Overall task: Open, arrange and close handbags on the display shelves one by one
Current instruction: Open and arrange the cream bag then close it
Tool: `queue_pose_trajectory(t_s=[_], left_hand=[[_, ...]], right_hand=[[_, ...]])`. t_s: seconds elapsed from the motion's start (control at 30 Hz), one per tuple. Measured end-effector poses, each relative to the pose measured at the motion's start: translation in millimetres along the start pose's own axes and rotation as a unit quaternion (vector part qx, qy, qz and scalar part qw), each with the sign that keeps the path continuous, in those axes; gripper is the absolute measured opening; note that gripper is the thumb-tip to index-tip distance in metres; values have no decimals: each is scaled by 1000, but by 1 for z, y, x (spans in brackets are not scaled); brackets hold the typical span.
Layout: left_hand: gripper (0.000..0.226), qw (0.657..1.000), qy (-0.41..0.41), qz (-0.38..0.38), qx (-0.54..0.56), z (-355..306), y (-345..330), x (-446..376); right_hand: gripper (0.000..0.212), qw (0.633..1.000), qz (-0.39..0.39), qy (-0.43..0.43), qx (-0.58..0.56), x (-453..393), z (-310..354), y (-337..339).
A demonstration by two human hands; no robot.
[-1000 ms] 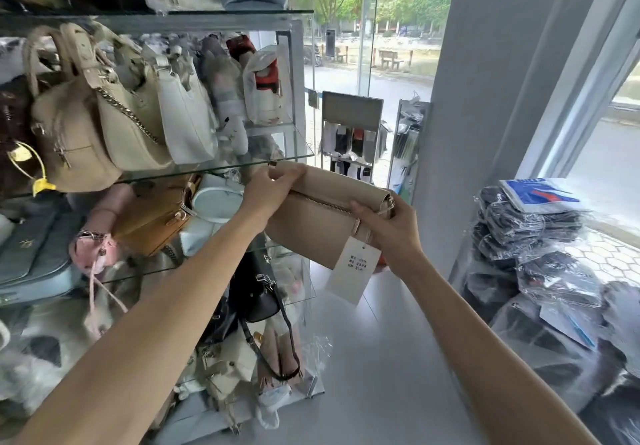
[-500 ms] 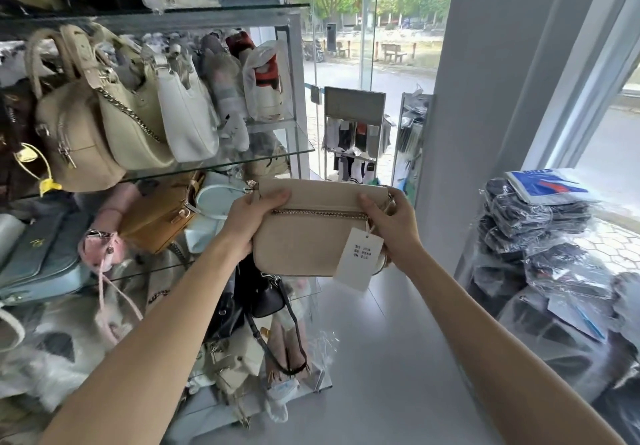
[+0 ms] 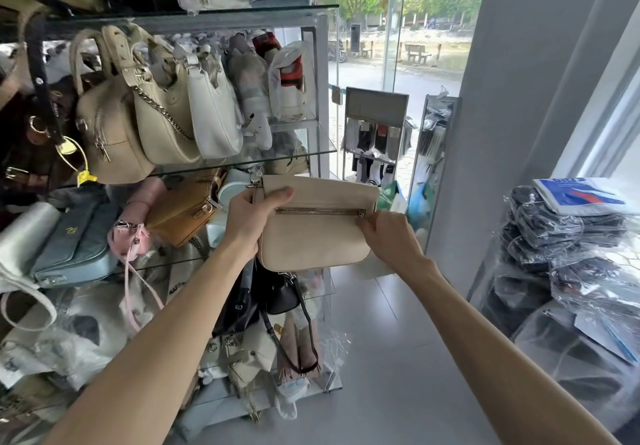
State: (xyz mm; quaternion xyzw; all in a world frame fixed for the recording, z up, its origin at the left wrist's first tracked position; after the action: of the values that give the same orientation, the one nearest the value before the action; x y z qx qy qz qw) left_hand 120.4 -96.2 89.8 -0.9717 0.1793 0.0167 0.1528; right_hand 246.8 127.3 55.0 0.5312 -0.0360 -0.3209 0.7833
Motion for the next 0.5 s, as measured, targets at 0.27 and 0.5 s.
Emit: queue_pose_trajectory(t_s=[0.27,0.5], left_hand=[[13,1000,-2,-10,-1,8,-6,9],[18,999,19,-39,15,32,-12,16]], right_hand=[[35,995,88,11,52,14,40,-4],[28,972,129,184,-66,45,109,-6]])
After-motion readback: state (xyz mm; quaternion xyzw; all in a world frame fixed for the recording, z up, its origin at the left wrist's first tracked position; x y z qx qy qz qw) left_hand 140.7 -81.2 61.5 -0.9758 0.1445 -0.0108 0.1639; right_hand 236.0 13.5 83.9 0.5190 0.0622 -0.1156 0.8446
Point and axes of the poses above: each hand's wrist, its own x-axis away from the middle knuckle, its own y-axis out of the back of the hand, z = x × y, the point moved 5 cm from there along -x, towards the middle knuckle, and after that the axes turned 9 degrees about x, right-handed, at the moved point
